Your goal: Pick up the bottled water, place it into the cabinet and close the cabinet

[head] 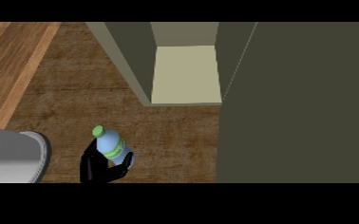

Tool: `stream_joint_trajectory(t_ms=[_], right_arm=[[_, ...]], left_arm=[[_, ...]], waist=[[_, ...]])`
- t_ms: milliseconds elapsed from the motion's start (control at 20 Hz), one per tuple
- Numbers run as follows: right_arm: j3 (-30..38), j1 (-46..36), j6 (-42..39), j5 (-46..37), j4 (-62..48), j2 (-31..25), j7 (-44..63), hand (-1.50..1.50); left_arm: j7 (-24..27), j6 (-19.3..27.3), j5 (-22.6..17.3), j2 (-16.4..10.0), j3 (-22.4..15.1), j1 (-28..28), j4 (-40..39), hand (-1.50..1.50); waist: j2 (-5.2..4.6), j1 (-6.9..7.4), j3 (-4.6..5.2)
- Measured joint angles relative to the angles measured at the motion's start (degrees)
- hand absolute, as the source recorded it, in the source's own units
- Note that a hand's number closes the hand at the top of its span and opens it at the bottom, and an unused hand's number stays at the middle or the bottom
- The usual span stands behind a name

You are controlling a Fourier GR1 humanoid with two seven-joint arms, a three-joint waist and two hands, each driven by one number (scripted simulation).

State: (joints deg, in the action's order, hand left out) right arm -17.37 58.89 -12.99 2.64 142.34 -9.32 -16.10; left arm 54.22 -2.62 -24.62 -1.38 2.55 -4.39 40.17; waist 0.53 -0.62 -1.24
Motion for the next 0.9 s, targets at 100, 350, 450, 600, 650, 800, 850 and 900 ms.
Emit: stream_joint_trajectory(t_ms=[100,350,450,600,650,800,850,900], right_arm=[[-0.11,0.19,-0.16,-0.03,-0.04,-0.11,-0.32,-1.50],[-0.44,-0.09,-0.13,-0.15,-0.21,0.02,-0.52,-1.50],[-0.51,-0.39,-0.01,-0.18,-0.32,0.12,-0.32,-1.50],[0.05,-0.13,0.06,-0.03,-0.07,-0.15,0.07,-1.50],[0.01,0.35,-0.08,0.05,0.04,-0.22,-0.15,-1.50],[0.00,0.14,0.29,0.23,0.27,-0.09,0.59,-1.50],[-0.45,-0.97,0.78,0.20,0.20,0.35,1.38,-1.50],[-0.07,-1.31,0.85,0.27,0.19,0.36,1.56,-1.50]], left_arm=[[-0.59,-1.90,1.00,-0.76,-1.30,-0.04,-0.40,1.50],[-2.00,-6.48,2.42,-1.66,-3.28,-3.67,-1.91,1.50],[-3.17,-6.67,2.89,-0.80,-4.16,-4.66,-1.37,1.50],[-6.90,-7.03,2.26,-0.12,-4.89,-6.10,0.83,1.50],[-8.34,-6.80,2.08,0.17,-5.09,-6.57,1.70,1.50],[-12.62,-4.06,0.51,0.78,-7.83,-7.47,5.98,1.50],[-13.27,-2.70,-0.33,0.91,-9.74,-7.56,7.08,1.50],[-14.28,-1.70,-0.79,1.01,-10.76,-7.45,8.33,1.50]], waist=[[-0.02,-0.15,-0.05],[-0.32,-0.34,0.75],[-0.36,-0.23,0.95],[-0.36,-0.11,1.10],[-0.35,-0.12,1.12],[-0.34,0.06,1.17],[-0.37,0.12,1.19],[-0.37,0.13,1.20]])
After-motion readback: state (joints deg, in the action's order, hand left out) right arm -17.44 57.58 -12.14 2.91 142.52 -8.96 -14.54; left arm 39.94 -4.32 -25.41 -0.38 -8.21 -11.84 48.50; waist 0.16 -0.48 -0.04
